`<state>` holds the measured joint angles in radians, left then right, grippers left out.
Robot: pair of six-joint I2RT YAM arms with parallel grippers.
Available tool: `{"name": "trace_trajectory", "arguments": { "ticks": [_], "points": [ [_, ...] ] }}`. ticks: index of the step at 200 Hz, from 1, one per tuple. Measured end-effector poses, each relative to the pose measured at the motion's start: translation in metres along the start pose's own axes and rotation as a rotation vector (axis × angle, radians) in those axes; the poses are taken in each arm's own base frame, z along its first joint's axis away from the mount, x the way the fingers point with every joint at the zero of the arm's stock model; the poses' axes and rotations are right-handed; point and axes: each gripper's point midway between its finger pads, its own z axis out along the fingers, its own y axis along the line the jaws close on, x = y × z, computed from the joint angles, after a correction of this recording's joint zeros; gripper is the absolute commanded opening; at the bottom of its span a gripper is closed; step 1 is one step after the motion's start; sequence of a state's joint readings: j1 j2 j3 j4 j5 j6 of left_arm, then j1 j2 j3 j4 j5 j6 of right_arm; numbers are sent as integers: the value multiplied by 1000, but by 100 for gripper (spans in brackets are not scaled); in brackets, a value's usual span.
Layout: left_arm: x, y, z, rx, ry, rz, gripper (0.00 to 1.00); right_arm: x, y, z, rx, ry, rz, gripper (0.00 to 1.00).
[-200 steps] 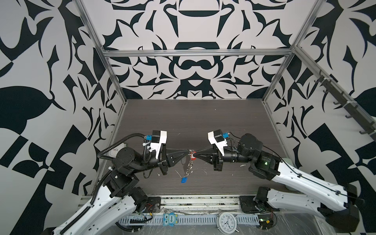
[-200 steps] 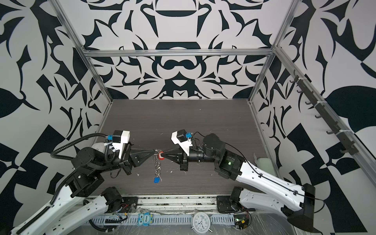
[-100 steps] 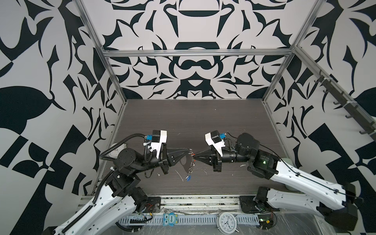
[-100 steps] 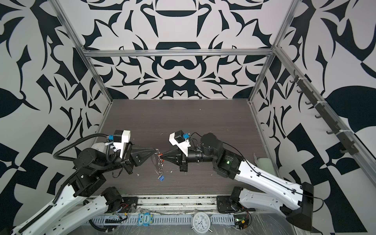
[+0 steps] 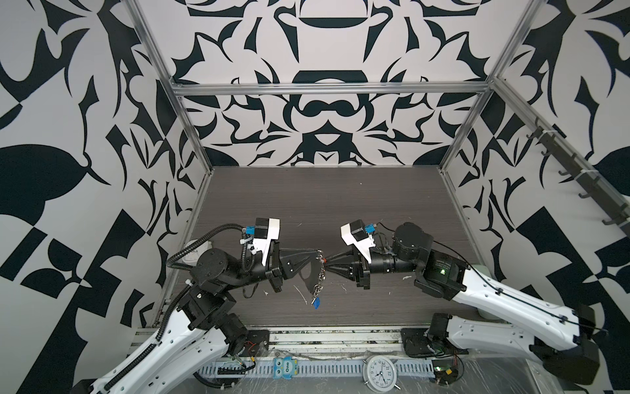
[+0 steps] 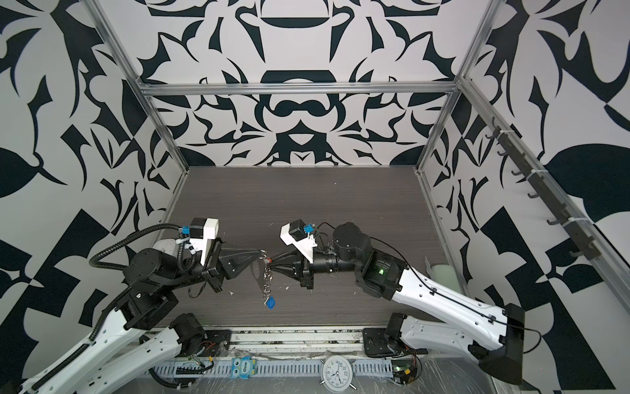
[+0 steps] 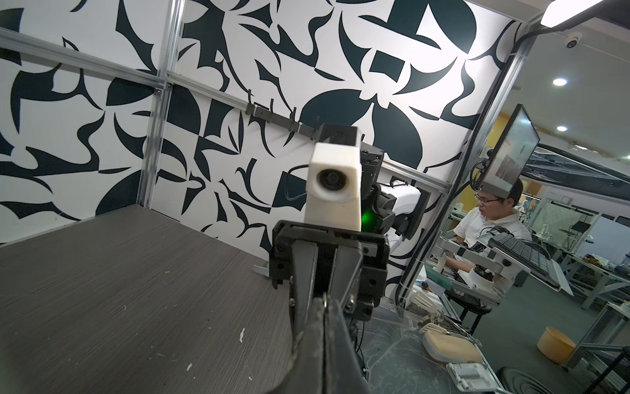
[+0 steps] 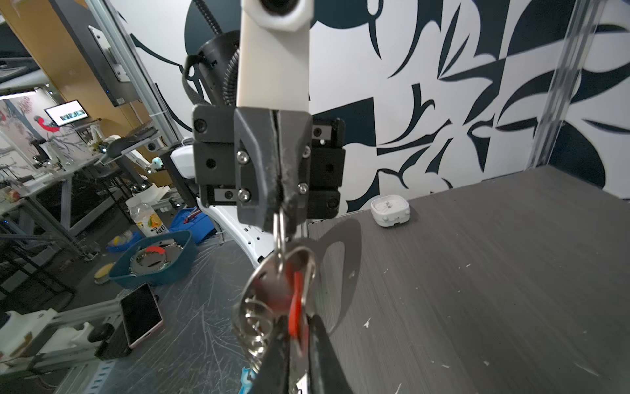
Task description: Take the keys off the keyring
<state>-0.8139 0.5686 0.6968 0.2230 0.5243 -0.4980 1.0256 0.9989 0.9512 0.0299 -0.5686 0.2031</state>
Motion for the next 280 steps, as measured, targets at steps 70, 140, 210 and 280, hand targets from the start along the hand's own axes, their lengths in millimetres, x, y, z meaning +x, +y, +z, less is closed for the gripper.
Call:
{"name": "trace_trajectory", "arguments": {
  "ticks": [70,140,210,280],
  "points": [
    [0,-1,-1,3,-2,10,0,-34,19,-33,32,-126,-85,52],
    [-1,-4,-1,17,0,14,0,-56,14,-19,8,-223,-66,47],
    [-2,-5,-1,21,-7,19,0,-54,7,-10,7,-223,-34,33],
    [1,-5,-4,23,-11,22,0,-49,5,-5,-5,-207,-8,27]
  ]
}}
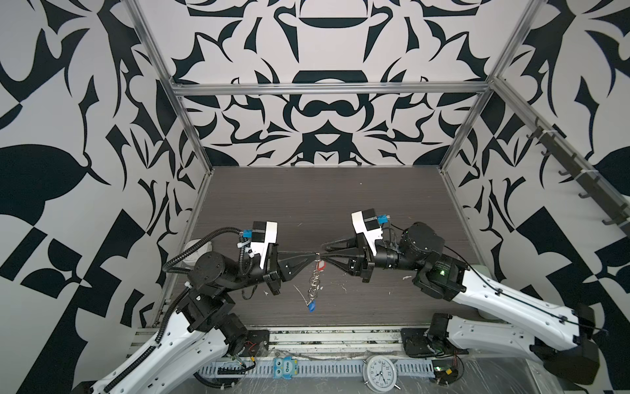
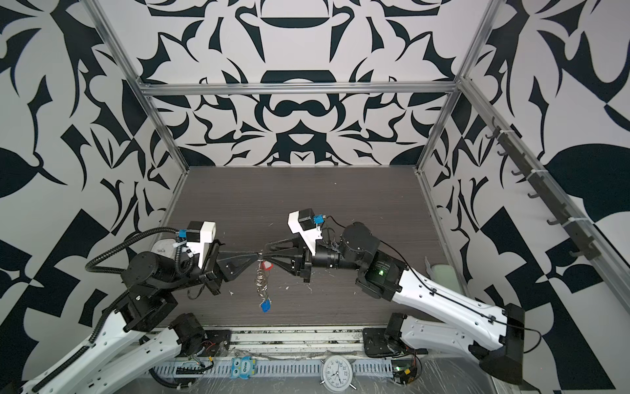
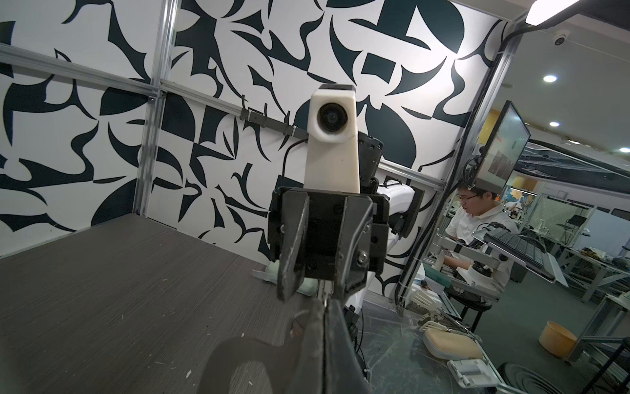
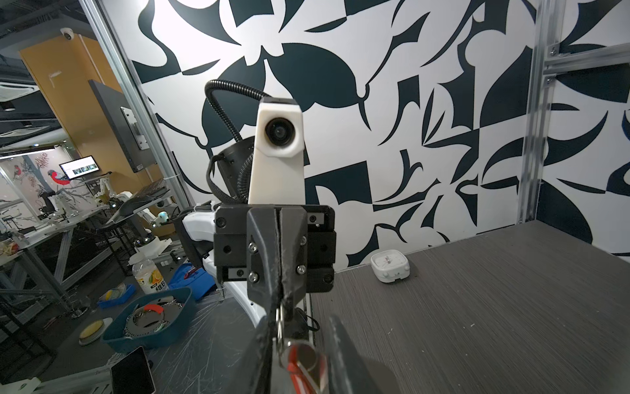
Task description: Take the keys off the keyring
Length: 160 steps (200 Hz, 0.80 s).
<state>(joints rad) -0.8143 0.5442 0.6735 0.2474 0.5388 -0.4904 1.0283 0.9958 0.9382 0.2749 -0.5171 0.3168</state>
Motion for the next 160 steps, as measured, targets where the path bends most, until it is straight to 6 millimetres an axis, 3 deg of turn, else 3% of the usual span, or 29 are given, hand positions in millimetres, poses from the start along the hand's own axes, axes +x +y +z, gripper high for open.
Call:
{"name": "trace_trajectory", "arguments": {
  "ticks": [66,96,127,144,160],
  "points": [
    [-2,1,0,-8,-8,1,0,3,3,2,-24,10,13,17],
    [-1,4,0,-17,-10,-4,0,7,3,3,-31,16,21,0],
    [1,6,1,-22,-8,-10,0,8,3,2,-33,17,27,0],
    [3,6,0,-26,-1,-15,18,10,2,0,-22,26,31,0],
    [6,8,-1,-39,11,-36,26,18,0,-2,-3,60,40,0]
  ]
}}
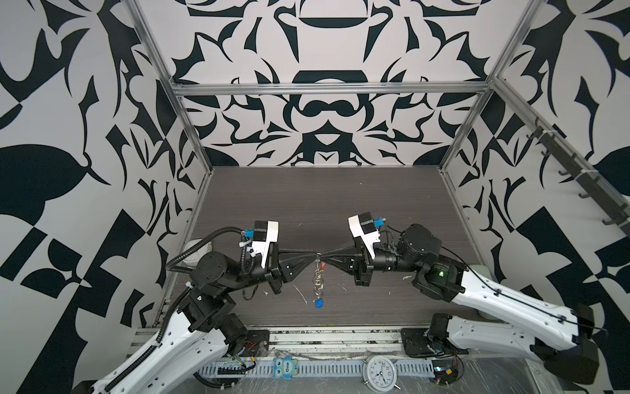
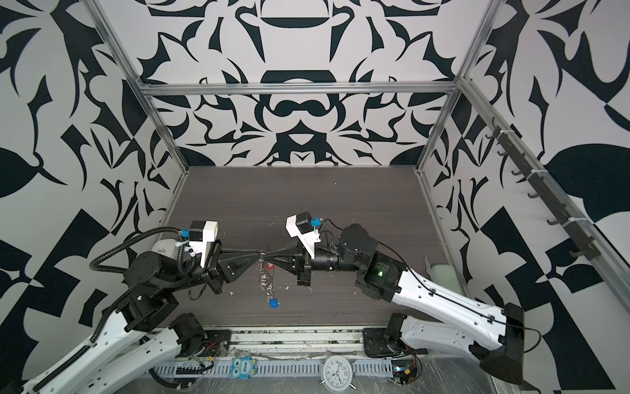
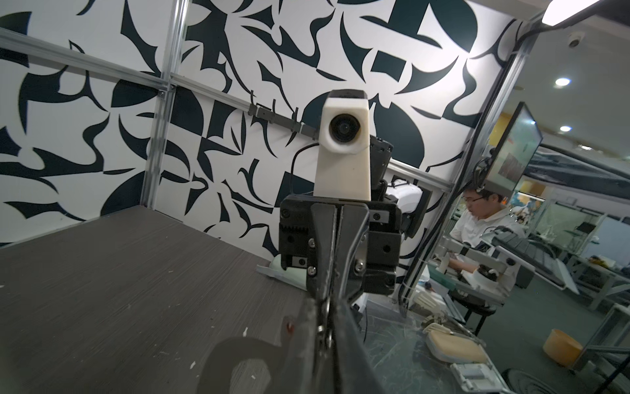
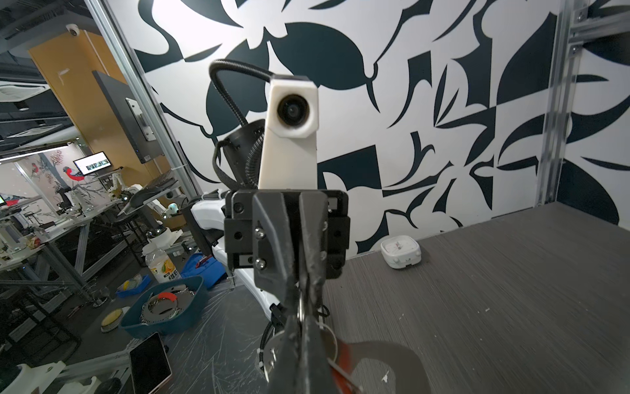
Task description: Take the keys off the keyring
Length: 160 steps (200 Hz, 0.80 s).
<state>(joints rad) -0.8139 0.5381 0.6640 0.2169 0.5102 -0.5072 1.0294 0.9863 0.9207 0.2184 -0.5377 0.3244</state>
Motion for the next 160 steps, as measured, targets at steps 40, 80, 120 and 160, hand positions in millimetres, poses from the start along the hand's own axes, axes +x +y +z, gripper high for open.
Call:
{"name": "trace_trajectory", "arguments": {
  "ticks": [40,80,120,160],
  "points": [
    [10,5,-5,-51,64,-44,26,23,-8,-5,58,133,33,0],
    [17,9,-3,-95,157,-93,31,27,-5,-11,75,202,29,0],
    [33,17,2,-121,260,-150,31,29,-3,-13,73,243,31,0],
    [44,19,4,-114,318,-178,31,33,-4,-13,76,260,38,0]
  ]
}}
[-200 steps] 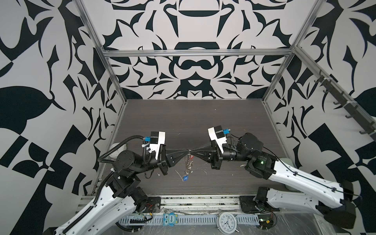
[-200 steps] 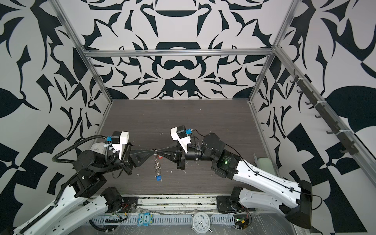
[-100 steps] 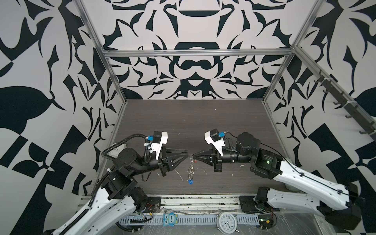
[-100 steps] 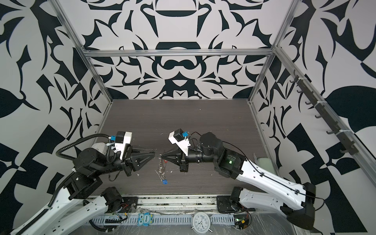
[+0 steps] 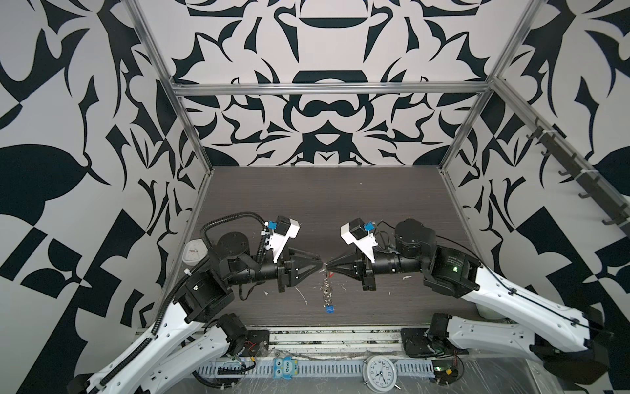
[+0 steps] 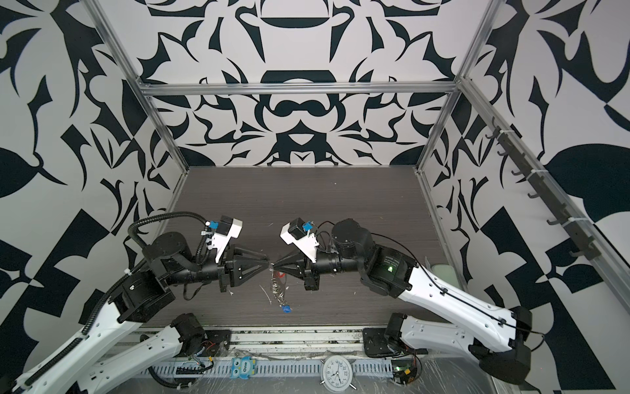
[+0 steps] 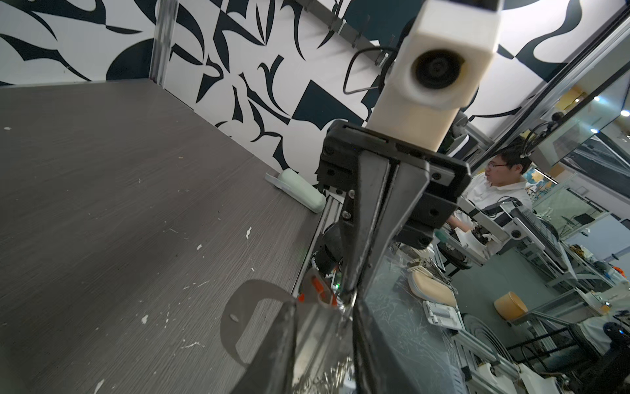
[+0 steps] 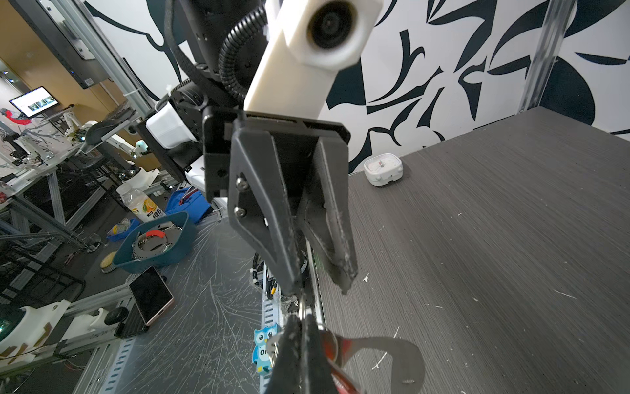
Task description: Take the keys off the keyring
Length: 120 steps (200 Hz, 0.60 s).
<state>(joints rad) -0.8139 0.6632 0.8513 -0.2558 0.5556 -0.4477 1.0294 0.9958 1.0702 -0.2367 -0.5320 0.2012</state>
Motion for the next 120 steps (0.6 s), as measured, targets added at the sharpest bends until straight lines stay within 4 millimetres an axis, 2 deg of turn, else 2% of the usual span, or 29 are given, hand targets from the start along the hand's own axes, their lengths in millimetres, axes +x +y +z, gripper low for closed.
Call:
{"name": "trace_trajectory", "arguments": {
  "ticks": [74,120],
  "points": [
    [7,-4,2,37,41,-7,19,2,-1,0,2,7,5,0],
    [7,-7,1,49,45,-2,16,4,-4,6,4,19,13,0]
  ]
}}
